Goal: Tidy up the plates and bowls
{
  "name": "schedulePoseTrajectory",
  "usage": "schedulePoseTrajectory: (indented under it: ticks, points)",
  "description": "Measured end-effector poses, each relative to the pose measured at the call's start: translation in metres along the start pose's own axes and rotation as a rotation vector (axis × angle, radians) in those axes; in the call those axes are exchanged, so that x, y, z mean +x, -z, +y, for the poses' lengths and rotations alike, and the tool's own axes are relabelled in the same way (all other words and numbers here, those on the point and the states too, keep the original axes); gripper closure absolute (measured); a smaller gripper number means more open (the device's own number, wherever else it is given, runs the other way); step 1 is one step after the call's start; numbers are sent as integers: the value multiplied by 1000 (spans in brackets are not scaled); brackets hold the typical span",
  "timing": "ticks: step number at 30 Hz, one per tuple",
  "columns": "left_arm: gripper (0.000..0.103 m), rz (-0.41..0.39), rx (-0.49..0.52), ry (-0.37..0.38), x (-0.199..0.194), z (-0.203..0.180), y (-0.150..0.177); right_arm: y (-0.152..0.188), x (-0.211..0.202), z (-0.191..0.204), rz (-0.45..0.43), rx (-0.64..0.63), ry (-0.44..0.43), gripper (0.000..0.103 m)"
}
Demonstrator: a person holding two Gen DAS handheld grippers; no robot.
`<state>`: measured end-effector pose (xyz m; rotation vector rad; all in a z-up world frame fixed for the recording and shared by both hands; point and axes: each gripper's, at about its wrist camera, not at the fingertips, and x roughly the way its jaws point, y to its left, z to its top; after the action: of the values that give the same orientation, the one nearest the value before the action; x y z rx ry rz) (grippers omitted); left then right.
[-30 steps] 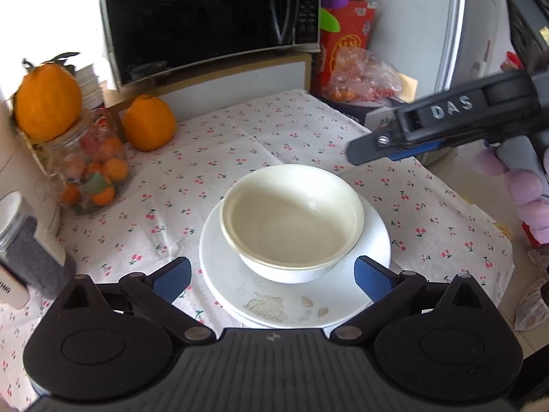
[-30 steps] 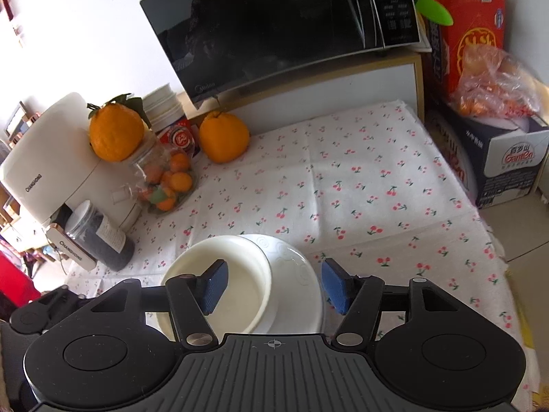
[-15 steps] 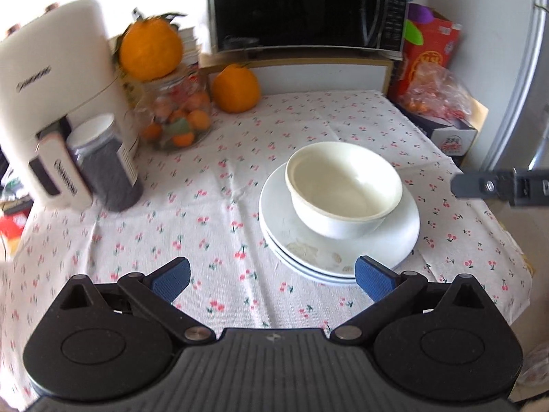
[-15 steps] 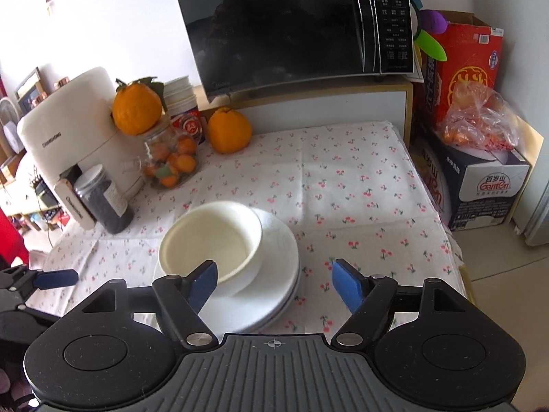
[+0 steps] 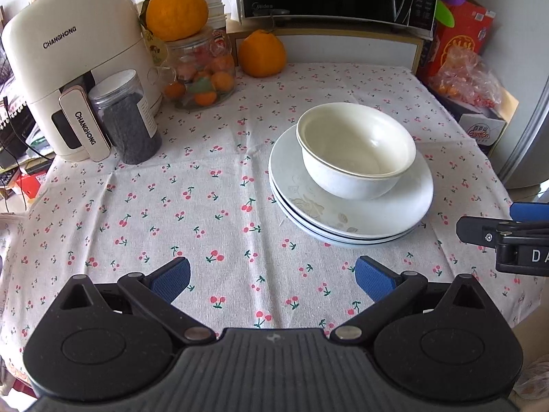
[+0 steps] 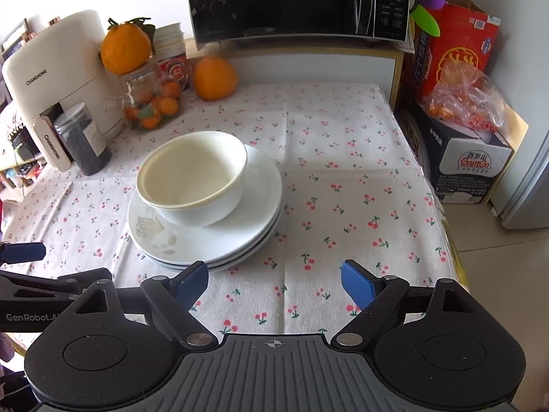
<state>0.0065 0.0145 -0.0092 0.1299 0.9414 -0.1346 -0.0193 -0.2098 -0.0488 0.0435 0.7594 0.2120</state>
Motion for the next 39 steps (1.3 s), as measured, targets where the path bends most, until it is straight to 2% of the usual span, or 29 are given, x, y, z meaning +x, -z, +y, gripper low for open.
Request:
schedulePoseTrajectory:
  ticks: [11, 39]
  points:
    - [0, -3, 23, -9, 1, -5, 0, -1, 6, 2, 26, 19, 5, 16]
    - [0, 9, 29, -2, 1, -7, -2, -4, 9, 6, 29, -2, 5, 15]
